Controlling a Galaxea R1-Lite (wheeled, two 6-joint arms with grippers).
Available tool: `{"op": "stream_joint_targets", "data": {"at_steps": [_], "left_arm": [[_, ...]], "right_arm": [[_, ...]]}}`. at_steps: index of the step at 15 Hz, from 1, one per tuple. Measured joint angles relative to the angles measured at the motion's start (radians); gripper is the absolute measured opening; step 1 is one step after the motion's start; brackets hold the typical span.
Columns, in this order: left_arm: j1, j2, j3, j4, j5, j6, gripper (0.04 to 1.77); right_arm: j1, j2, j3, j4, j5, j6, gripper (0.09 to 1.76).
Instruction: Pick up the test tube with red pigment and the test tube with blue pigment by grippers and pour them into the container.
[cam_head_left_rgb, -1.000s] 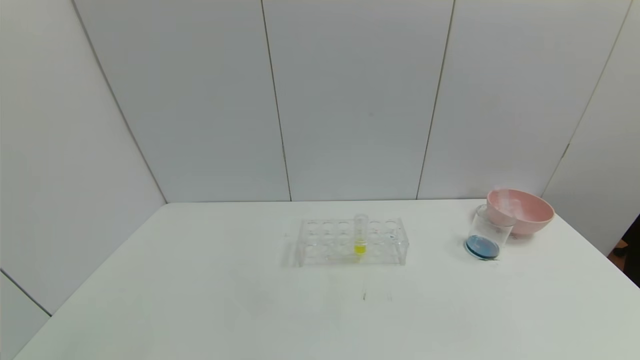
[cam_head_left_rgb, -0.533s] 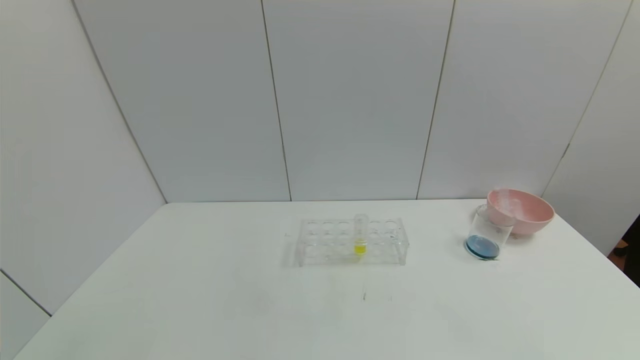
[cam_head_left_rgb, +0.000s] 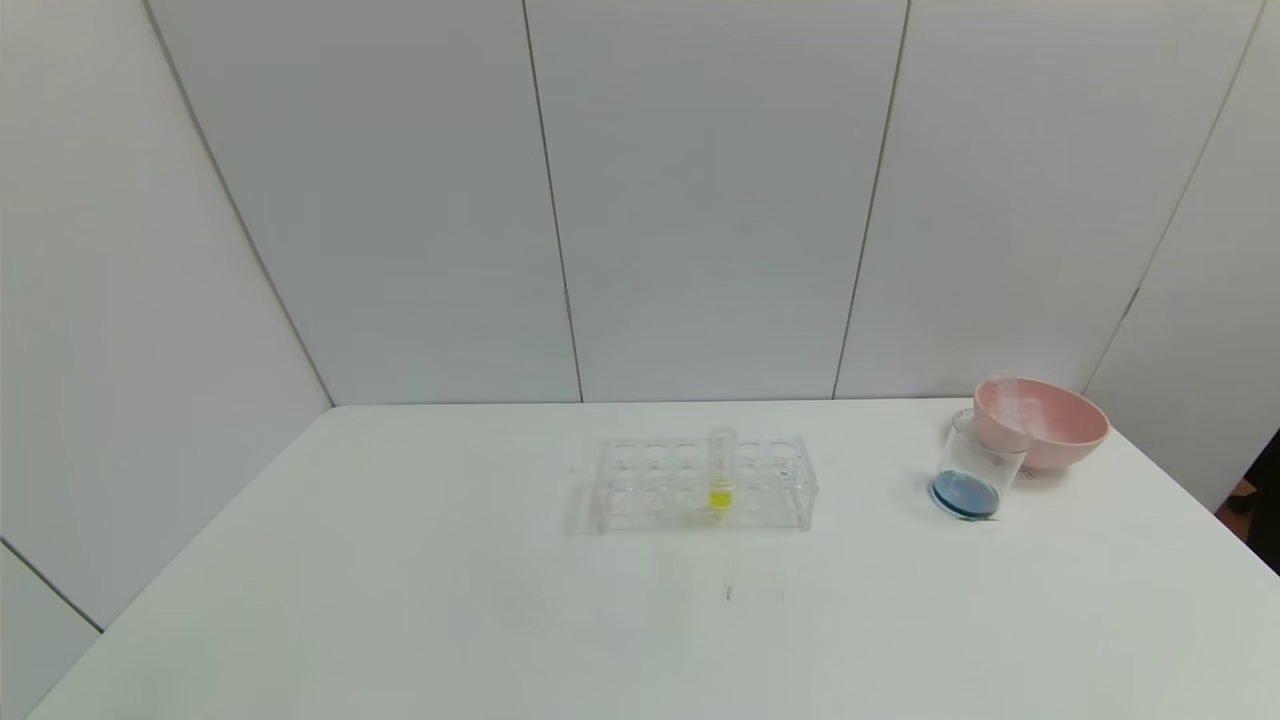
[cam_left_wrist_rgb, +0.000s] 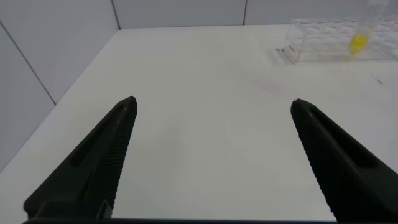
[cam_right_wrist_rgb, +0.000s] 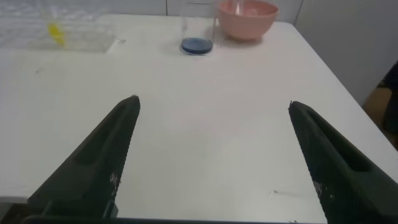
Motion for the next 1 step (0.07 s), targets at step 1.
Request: {"op": "stream_joint_targets", "data": {"at_steps": [1], "left_arm": [[0.000,0.000,0.000,0.000,0.000,0.000,1.76]], "right_arm": [[0.000,0.000,-0.002,-0.013,-0.002,0.001,1.71]]}}
